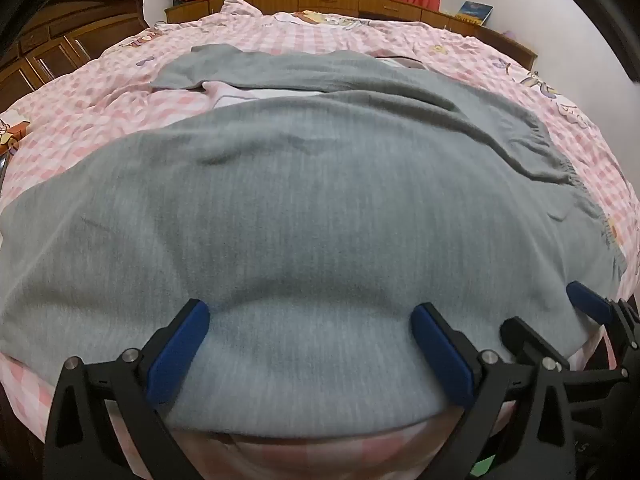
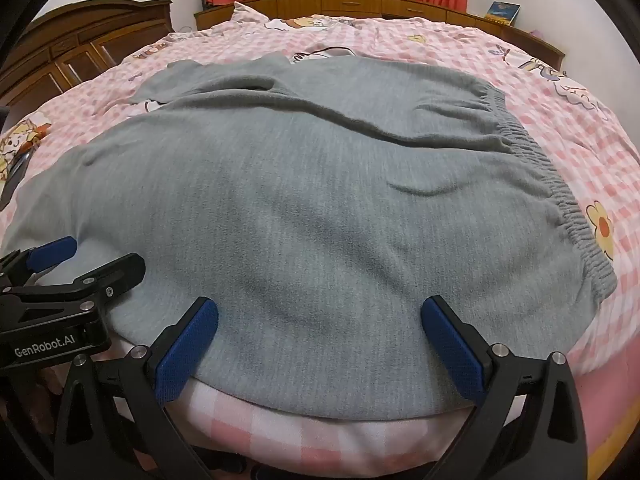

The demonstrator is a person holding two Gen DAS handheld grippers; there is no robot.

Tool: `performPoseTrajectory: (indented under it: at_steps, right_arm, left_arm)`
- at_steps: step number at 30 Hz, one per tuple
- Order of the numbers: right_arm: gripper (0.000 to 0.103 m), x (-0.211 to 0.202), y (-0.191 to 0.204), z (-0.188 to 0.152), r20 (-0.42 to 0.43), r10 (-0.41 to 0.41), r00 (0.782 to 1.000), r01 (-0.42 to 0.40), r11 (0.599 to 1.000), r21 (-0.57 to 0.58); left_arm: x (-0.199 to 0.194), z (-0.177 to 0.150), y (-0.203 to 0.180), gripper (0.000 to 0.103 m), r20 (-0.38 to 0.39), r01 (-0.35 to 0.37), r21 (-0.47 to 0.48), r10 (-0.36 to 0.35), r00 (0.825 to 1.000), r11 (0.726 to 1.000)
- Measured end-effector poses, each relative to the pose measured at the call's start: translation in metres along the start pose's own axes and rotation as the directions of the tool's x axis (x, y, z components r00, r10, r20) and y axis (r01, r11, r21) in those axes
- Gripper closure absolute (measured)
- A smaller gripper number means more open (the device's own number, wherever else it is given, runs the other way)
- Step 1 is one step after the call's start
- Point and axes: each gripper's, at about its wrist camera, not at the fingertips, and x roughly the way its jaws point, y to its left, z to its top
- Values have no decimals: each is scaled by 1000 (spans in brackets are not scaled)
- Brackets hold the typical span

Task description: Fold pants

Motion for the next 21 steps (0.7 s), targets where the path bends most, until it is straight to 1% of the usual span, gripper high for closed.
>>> performPoseTrajectory:
  at_steps: [1,4,9,10,12,15,16,21]
  right_arm:
    - [0,0,0,0,2,-1,1000,1,1000,-1]
    - [0,0,-1,1,2,-1,1000,1,1000,0]
    - [0,0,0,0,6,1,1000,-1,1000,-4]
    - [0,2,-8,0,-3,3,1000,-3,1000,4]
    - [0,2,-7,0,-2,1,1000,-1,1000,5]
    - [0,3,-8,1,-2,1,1000,-1,1000,5]
    - [0,3,-8,1,-1,1,1000,-1,1000,5]
    - [0,1,1,1,-2,0,1000,0,1000,5]
  left_arm:
    - [-2,-3,2,1,42,26,-15,-25,999,1000]
    - [-2,-6,3,1,15,17,-6,-17,1000,1000]
    - [-1,-6,0,1,13,6,3,-6,1000,1000]
    - [-2,-4,0,1,6,5,3,-5,1000,1000]
    - [-1,-3,0,0,2,5,5,-5,1000,1000]
    - [-4,-8,0,1,4,7,6,-7,1000,1000]
    - [1,0,1,1,-5,5,6,-5,1000,1000]
    - [0,1,0,1,-3,1,4,-1,1000,1000]
